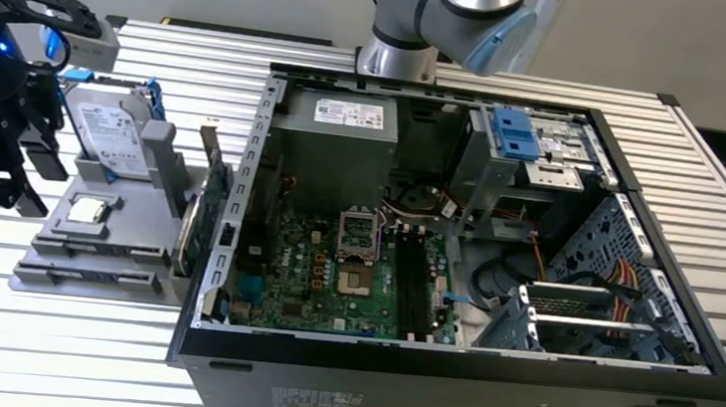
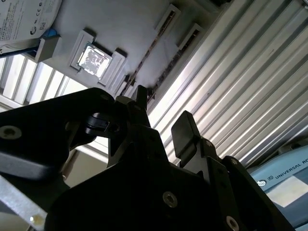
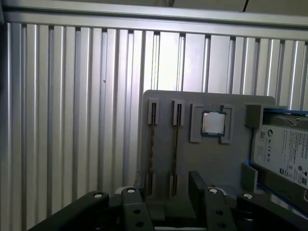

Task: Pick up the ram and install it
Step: 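Pick up the ram and move it above insertion slot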

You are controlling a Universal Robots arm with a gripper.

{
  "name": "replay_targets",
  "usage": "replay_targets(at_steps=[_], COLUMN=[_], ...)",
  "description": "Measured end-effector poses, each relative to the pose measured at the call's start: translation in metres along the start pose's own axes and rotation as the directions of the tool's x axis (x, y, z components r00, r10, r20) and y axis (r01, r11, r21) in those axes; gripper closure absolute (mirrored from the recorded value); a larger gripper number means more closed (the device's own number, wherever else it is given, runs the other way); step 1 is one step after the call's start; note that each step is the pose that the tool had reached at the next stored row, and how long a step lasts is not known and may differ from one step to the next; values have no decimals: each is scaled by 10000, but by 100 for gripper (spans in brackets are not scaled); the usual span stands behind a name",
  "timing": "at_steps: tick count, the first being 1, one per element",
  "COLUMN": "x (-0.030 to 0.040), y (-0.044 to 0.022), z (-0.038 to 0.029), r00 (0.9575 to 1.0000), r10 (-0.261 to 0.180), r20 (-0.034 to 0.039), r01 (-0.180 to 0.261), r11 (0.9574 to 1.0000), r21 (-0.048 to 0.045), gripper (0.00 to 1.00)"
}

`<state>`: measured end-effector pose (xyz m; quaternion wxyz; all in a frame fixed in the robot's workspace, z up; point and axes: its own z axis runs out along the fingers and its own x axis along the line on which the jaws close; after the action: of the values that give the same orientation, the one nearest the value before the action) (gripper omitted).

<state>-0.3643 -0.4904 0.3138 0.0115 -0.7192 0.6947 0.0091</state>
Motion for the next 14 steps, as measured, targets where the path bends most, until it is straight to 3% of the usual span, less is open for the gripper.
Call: replay_targets(at_steps=[14], x=[2], y=[0], z=[47], r00=[10000], r10=[-1], r20=[1], r01=[1], r11=[10000], r21=[1], gripper=[0])
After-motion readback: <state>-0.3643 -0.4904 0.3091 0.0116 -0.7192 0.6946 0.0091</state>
